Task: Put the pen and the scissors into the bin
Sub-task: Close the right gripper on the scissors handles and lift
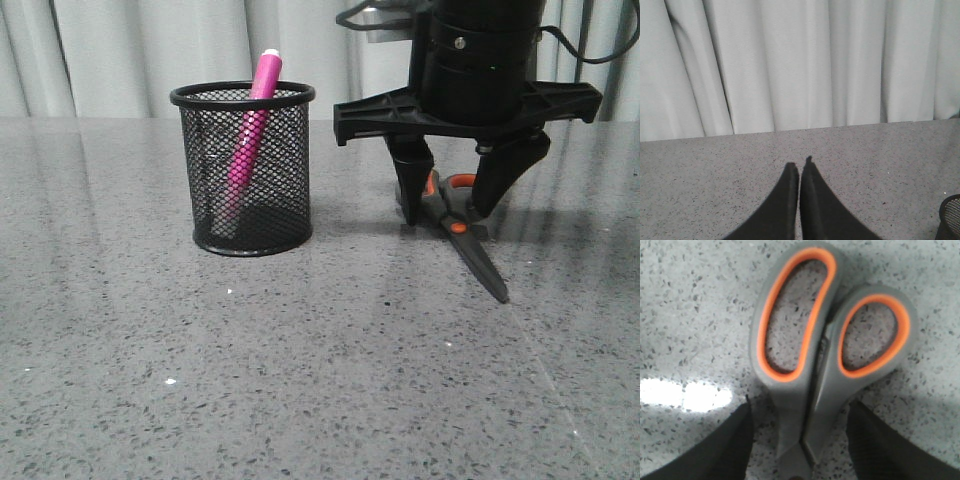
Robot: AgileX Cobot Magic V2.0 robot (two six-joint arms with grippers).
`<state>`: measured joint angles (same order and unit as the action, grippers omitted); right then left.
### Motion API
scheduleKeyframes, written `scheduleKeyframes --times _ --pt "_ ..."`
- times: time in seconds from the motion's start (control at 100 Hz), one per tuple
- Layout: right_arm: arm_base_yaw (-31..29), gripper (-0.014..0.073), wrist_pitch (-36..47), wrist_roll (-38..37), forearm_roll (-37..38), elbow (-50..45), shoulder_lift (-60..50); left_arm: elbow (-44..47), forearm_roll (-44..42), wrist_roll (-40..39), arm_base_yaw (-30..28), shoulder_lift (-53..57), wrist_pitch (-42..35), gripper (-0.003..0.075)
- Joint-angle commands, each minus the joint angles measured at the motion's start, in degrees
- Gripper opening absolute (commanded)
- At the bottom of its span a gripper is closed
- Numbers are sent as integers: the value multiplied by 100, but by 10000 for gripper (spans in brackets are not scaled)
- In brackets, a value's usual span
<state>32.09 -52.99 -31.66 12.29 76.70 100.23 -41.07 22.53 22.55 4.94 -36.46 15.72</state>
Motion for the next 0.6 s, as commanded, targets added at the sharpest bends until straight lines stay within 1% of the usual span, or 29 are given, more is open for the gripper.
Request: scheduleKeyframes --times 0.0,0.1,0.27,0.37,0.59 --pt "-16 381 -116 -26 -20 101 -168 -169 62 -57 -10 14 -451 -22" --pt "-16 381 -165 -26 -20 101 -251 -169 62 -57 -10 14 -451 -22" --pt "-16 381 -1 -26 -20 101 -501 -169 62 -57 -10 14 -463 -22" --pt "-16 381 -148 -15 -10 101 -498 -169 62 -57 -10 14 -511 -22" --pt "-28 381 -143 -15 29 89 -423 -169 62 -57 -10 14 -525 -22"
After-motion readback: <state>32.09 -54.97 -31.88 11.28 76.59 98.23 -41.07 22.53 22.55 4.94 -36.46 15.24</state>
